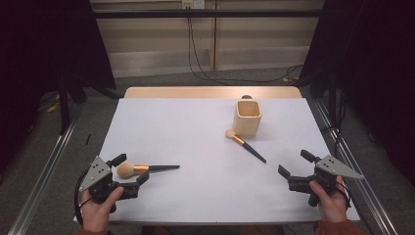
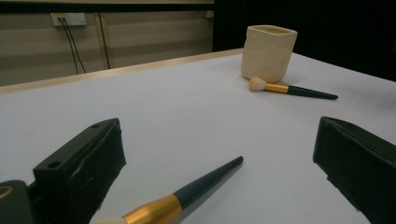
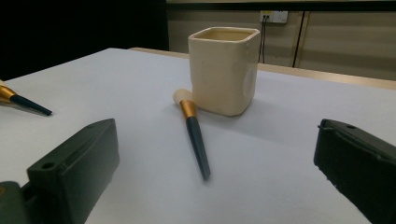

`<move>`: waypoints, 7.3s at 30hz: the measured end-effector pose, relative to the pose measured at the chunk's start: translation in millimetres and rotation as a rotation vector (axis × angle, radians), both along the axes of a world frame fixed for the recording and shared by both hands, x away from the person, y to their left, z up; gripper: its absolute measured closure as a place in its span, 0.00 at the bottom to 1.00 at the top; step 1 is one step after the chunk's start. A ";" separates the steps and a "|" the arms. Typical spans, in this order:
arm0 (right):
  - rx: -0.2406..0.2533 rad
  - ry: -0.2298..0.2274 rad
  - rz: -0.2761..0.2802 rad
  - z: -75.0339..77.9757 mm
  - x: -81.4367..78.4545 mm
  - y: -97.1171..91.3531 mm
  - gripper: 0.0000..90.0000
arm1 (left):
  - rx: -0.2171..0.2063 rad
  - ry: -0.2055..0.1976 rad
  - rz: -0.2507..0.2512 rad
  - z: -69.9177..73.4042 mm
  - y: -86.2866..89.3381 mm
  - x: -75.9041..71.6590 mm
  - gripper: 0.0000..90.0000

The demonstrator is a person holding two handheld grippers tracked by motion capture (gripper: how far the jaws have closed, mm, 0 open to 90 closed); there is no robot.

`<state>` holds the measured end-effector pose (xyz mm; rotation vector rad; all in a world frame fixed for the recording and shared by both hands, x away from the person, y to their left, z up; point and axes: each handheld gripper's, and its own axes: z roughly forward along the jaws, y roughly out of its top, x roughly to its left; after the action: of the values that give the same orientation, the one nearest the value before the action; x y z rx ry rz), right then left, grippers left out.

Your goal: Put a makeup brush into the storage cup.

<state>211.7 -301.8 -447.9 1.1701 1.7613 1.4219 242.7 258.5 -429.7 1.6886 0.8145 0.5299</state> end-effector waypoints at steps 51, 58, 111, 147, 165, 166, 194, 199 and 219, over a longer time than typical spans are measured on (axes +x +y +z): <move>-0.011 0.006 0.018 -1.5 3.2 3.5 0.00 | 0.008 0.002 -0.050 33.4 -9.7 48.0 0.02; -0.010 0.009 0.020 -1.8 3.5 3.7 0.00 | 0.023 0.005 -0.052 32.9 -21.7 62.8 0.03; -0.014 0.023 0.031 -2.7 4.2 4.5 0.00 | 0.489 0.394 -0.297 40.8 -31.4 114.3 0.07; -0.023 0.021 0.041 -3.3 4.4 6.2 0.00 | 0.790 0.658 -0.529 16.9 -25.7 129.8 0.08; -0.030 0.023 0.043 -3.5 4.6 6.5 0.00 | 0.908 0.631 -0.587 1.5 -27.2 132.4 0.36; -0.031 0.024 0.044 -3.5 4.6 6.5 0.00 | 0.909 0.633 -0.587 0.3 -28.2 132.1 0.38; -0.031 0.026 0.047 -3.7 4.5 7.0 0.00 | 1.005 0.636 -0.593 -12.9 -32.7 136.7 0.66; -0.032 0.026 0.047 -3.8 5.0 7.2 0.00 | 1.024 0.631 -0.589 -12.9 -35.7 135.0 0.70; -0.031 0.027 0.046 -3.9 5.2 7.1 0.00 | 0.977 0.657 -0.541 -10.9 -34.5 135.3 0.74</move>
<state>217.0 -294.6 -451.9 1.1446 1.8325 1.4067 378.0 224.0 -440.5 2.9538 0.4943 -0.0724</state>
